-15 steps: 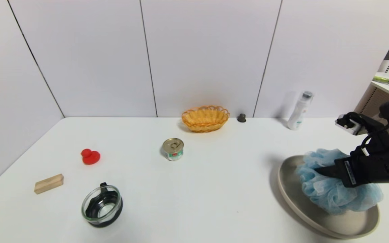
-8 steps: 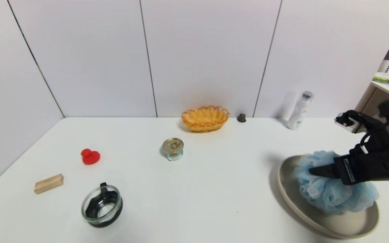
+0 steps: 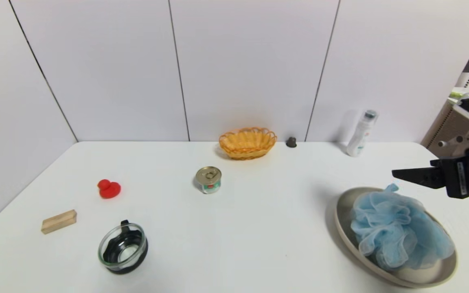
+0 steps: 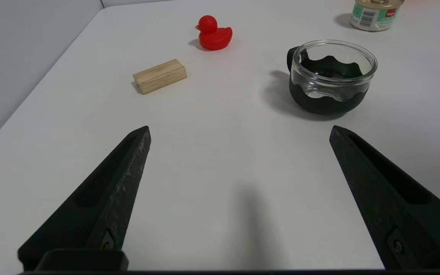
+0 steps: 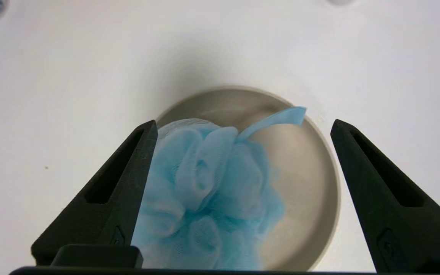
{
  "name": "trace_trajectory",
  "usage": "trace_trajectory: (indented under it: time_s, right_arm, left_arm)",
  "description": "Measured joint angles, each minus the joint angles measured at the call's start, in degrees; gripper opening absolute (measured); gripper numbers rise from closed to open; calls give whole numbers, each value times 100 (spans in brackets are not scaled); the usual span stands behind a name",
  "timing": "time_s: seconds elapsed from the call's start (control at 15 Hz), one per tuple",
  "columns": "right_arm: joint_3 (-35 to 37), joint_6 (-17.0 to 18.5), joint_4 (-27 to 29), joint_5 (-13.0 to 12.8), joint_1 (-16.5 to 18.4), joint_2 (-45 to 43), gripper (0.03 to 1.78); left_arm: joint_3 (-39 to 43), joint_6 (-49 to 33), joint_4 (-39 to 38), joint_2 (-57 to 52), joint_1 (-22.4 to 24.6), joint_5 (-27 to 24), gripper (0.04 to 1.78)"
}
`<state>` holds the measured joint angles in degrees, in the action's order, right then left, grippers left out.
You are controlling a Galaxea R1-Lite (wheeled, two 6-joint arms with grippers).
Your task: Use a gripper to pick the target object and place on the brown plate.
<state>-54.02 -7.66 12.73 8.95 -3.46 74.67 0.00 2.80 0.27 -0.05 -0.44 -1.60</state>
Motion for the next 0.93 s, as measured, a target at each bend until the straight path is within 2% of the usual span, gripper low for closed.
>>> trace_trajectory:
  time_s: [0.27, 0.67, 0.8, 0.93]
  right_arm:
    - [300, 16, -24, -2, -1, -1058, 163]
    - [1441, 57, -50, -146, -4, -3313, 167]
    - [1940, 96, -94, -369, -4, -4163, 168]
    - [2627, 116, -374, -691, -4, -4915, 169]
  left_arm:
    - [0, -2, 0, 0, 0, 4, 169]
    - [0, -2, 0, 0, 0, 2, 169]
    - [0, 0, 0, 0, 0, 4, 169]
    - [0, -2, 0, 0, 0, 4, 169]
